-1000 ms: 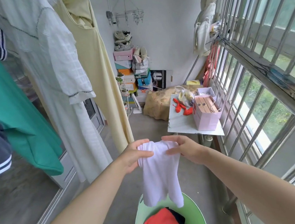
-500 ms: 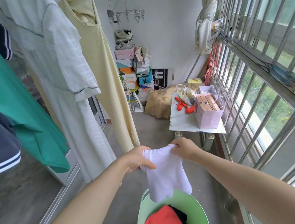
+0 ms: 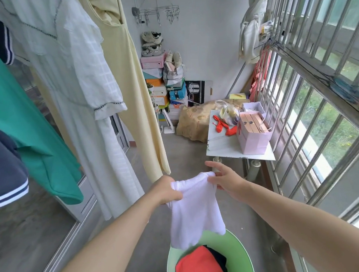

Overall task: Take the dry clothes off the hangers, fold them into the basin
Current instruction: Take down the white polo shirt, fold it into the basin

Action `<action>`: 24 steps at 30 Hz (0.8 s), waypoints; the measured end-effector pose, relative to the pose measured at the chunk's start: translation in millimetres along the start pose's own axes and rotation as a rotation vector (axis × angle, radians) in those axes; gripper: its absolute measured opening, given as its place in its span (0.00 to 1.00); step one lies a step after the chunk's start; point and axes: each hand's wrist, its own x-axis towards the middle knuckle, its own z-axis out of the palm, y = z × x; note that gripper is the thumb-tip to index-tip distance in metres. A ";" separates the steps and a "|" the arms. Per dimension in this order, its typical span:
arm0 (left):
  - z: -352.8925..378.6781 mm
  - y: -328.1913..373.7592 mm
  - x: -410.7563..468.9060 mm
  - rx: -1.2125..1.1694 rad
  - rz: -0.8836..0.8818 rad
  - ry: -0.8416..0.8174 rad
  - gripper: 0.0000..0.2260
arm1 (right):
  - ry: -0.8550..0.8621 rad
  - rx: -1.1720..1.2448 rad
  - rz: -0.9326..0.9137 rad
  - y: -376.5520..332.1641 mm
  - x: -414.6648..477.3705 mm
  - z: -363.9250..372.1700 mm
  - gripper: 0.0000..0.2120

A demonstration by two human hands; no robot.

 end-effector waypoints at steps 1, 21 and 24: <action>-0.8 -1.1 0.4 0.008 0.009 -0.009 0.09 | -0.009 -0.013 -0.006 0.3 -0.9 2.0 0.23; -9.2 -7.0 4.9 -0.107 0.055 -0.091 0.10 | 0.005 -1.020 -0.338 8.2 8.9 47.4 0.41; -6.7 -4.2 3.7 -0.120 0.093 -0.163 0.08 | 0.042 -1.168 -0.323 -3.1 1.7 55.2 0.35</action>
